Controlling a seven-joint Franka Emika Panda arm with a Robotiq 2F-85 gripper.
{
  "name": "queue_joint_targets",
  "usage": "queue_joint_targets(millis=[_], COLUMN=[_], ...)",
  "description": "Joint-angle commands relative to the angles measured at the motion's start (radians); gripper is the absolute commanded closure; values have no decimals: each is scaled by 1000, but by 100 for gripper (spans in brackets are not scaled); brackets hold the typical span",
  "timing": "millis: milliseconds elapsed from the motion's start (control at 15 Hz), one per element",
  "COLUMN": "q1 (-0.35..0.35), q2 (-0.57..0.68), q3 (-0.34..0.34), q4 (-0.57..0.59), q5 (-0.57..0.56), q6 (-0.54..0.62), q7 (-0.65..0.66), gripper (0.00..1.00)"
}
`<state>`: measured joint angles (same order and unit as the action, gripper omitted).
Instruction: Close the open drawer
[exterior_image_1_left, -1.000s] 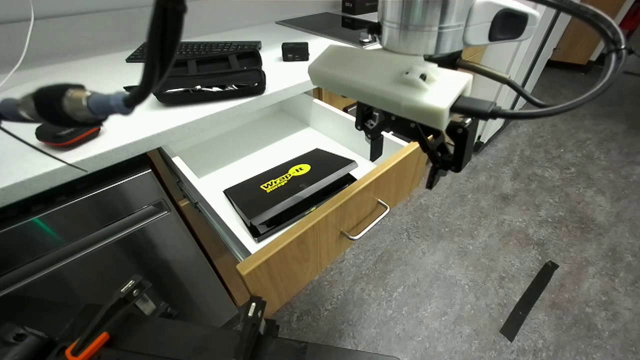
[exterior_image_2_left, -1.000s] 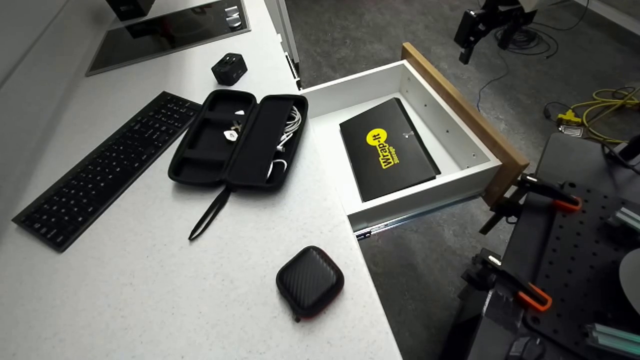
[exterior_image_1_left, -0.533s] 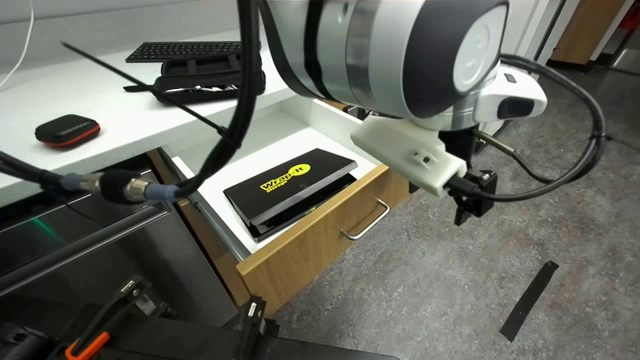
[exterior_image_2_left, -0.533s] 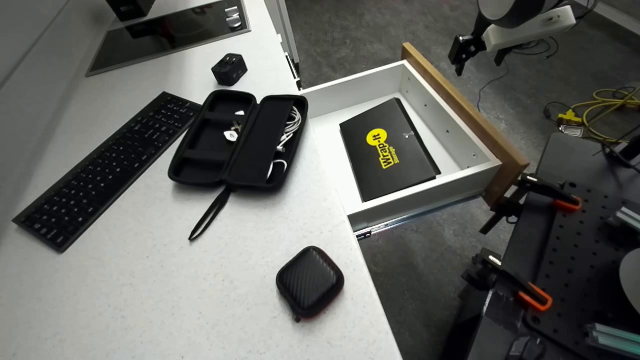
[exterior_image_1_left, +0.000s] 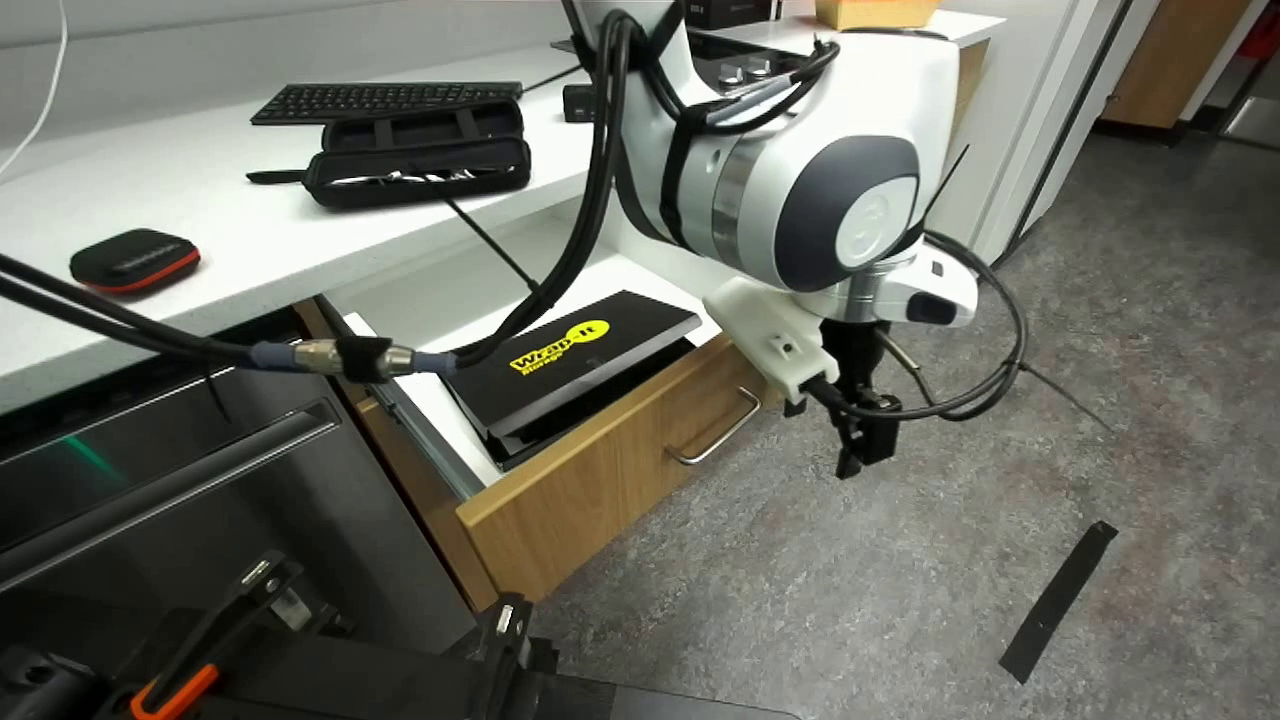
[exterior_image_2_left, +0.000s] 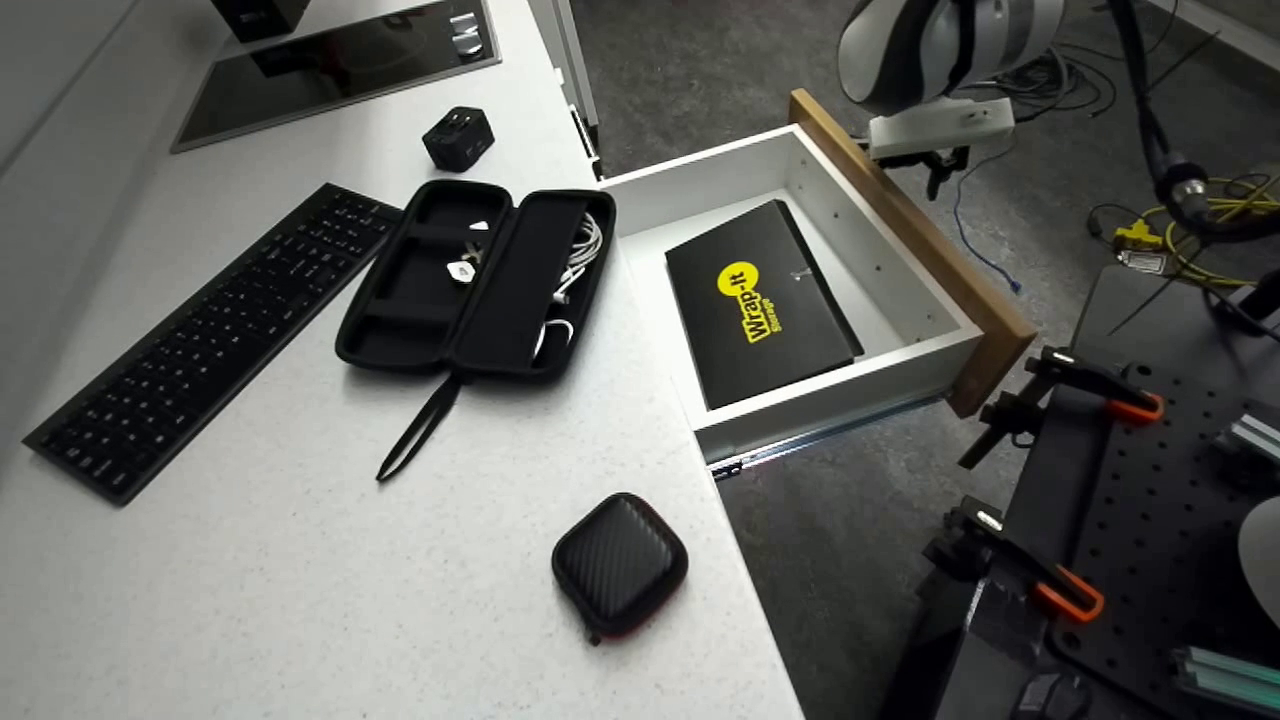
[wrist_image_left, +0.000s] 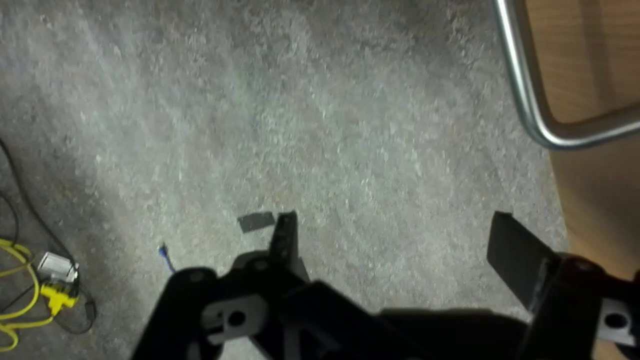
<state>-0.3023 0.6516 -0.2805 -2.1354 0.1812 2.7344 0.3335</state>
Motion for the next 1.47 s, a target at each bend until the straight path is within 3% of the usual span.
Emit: queue_joint_targets(millis=[0, 200, 467, 533, 600, 1200, 1400], q1=[-61, -67, -32, -17, -13, 6, 4], q2=[67, 88, 113, 117, 85, 102, 142], q3=[122, 189, 248, 253, 219, 235, 265], q4=[162, 239, 309, 321, 260, 289, 345], q5=[111, 179, 226, 225, 206, 210, 227], q6=[-193, -276, -298, -302, -266, -267, -293], q7=[-36, -68, -86, -77, -70, -69, -80], gripper=[0, 0, 0, 0, 0, 0, 0])
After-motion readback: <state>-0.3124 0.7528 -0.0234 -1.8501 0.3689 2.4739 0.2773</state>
